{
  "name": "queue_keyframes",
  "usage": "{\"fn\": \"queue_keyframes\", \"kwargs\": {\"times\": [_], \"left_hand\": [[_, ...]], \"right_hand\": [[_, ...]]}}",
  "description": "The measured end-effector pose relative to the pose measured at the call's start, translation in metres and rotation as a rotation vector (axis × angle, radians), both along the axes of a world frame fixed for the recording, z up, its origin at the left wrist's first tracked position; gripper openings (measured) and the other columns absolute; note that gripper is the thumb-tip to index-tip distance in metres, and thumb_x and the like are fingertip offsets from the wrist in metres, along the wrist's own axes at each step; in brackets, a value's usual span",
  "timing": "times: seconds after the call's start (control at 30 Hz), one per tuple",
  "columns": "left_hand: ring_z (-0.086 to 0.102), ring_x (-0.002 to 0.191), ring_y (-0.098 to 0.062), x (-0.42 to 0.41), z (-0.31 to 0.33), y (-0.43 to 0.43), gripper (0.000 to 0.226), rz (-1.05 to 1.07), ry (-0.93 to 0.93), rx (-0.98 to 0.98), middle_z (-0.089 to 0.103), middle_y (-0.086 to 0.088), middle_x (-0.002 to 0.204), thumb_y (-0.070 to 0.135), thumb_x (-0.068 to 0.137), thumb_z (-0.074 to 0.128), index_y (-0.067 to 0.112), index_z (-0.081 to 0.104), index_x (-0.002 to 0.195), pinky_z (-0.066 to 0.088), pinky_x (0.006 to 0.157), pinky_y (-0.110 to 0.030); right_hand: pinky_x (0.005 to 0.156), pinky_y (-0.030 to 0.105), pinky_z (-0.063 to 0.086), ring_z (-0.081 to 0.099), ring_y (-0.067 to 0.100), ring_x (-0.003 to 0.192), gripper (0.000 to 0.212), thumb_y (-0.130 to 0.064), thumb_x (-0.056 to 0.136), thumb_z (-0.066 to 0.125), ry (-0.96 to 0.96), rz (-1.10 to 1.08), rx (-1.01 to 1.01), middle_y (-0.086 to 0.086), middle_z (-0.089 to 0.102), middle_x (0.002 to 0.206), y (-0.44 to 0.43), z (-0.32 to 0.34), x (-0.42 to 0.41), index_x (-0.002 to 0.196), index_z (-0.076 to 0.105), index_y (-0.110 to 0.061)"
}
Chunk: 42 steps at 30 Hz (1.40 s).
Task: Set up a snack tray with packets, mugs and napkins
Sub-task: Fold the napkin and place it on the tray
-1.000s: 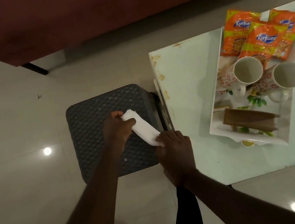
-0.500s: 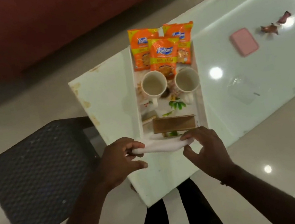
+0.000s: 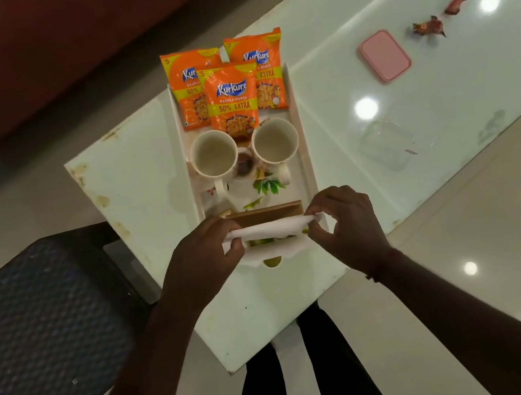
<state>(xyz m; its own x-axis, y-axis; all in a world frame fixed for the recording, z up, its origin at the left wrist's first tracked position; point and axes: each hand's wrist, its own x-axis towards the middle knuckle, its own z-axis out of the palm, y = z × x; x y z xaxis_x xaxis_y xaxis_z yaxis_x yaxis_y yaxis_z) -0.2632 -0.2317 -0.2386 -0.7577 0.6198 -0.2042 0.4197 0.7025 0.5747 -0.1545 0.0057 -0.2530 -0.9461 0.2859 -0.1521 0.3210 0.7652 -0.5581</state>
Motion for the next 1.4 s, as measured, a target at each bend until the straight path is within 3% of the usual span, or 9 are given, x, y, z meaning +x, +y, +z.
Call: {"fn": "queue_keyframes", "kwargs": {"times": [0.1,0.27,0.43,0.6,0.83,1.03,1.2,1.27,1.4], "left_hand": [[0.065,0.079,-0.022,-0.002,-0.006,0.002,0.017,0.025,0.002,-0.022,0.069,-0.002,0.095,0.019,0.087,0.066,0.014,0.068,0.103,0.056,0.071,-0.034],[0.065,0.077,-0.028,-0.003,-0.016,0.004,0.018,0.034,0.060,-0.064,0.068,-0.008,0.095,0.011,0.085,0.067,0.009,0.069,0.103,0.053,0.070,-0.036],[0.065,0.076,-0.026,-0.003,-0.024,0.006,0.018,0.089,0.083,-0.051,0.066,-0.007,0.096,0.009,0.084,0.068,0.009,0.067,0.102,0.052,0.066,-0.034],[0.064,0.072,-0.025,-0.006,-0.032,0.008,0.016,0.133,0.094,-0.077,0.067,-0.004,0.090,0.013,0.081,0.069,0.012,0.068,0.098,0.041,0.064,-0.025],[0.066,0.083,-0.024,-0.002,-0.049,0.007,0.017,0.145,0.007,-0.163,0.070,0.001,0.096,0.026,0.083,0.065,0.022,0.069,0.100,0.052,0.070,-0.034],[0.067,0.085,-0.026,0.004,-0.061,0.008,0.017,0.168,0.054,-0.175,0.069,0.002,0.101,0.021,0.087,0.062,0.023,0.068,0.103,0.051,0.070,-0.034],[0.063,0.101,-0.024,0.009,-0.053,0.000,0.038,0.201,0.092,-0.156,0.063,-0.001,0.116,0.013,0.080,0.068,0.019,0.059,0.116,0.055,0.076,-0.038],[0.059,0.110,-0.028,0.015,-0.046,-0.005,0.044,0.243,0.122,-0.171,0.060,-0.008,0.125,0.010,0.077,0.070,0.013,0.056,0.119,0.053,0.084,-0.041],[0.044,0.134,-0.029,0.038,-0.028,-0.011,0.056,0.325,0.062,-0.153,0.045,-0.011,0.146,0.011,0.080,0.071,0.011,0.050,0.131,0.042,0.106,-0.045]], "right_hand": [[0.086,0.028,0.032,0.053,0.012,0.096,0.021,-0.034,0.079,0.065,-0.011,0.015,0.034,-0.009,0.065,0.103,0.003,-0.009,-0.005,0.095,0.069,-0.021],[0.087,0.028,0.031,0.054,0.016,0.101,0.022,-0.033,0.080,0.067,-0.018,0.038,0.066,-0.007,0.064,0.107,0.005,-0.021,-0.011,0.098,0.071,-0.021],[0.086,0.029,0.033,0.054,0.016,0.100,0.018,-0.030,0.084,0.066,-0.009,0.042,0.074,-0.006,0.063,0.107,0.003,-0.028,-0.012,0.099,0.069,-0.021],[0.088,0.030,0.035,0.052,0.015,0.099,0.019,-0.031,0.085,0.065,-0.030,0.044,0.090,-0.006,0.062,0.107,0.003,-0.032,-0.012,0.100,0.069,-0.020],[0.092,0.033,0.034,0.051,0.018,0.106,0.026,-0.036,0.086,0.065,-0.111,0.081,0.109,-0.003,0.062,0.113,0.007,-0.044,-0.007,0.105,0.070,-0.018],[0.091,0.033,0.033,0.052,0.020,0.110,0.025,-0.034,0.089,0.065,-0.119,0.039,0.093,-0.002,0.062,0.116,0.009,-0.053,-0.005,0.109,0.070,-0.019],[0.091,0.032,0.036,0.053,0.018,0.113,0.033,-0.029,0.083,0.066,-0.056,-0.023,0.028,-0.003,0.058,0.122,0.013,-0.050,0.005,0.116,0.064,-0.024],[0.098,0.034,0.037,0.048,0.017,0.123,0.043,-0.032,0.084,0.063,-0.063,-0.044,0.009,-0.002,0.053,0.134,0.014,-0.046,0.012,0.126,0.057,-0.025],[0.108,0.035,0.024,0.033,0.018,0.142,0.056,-0.041,0.090,0.056,-0.127,-0.042,-0.002,-0.001,0.037,0.155,0.018,-0.036,0.023,0.142,0.042,-0.028]]}}
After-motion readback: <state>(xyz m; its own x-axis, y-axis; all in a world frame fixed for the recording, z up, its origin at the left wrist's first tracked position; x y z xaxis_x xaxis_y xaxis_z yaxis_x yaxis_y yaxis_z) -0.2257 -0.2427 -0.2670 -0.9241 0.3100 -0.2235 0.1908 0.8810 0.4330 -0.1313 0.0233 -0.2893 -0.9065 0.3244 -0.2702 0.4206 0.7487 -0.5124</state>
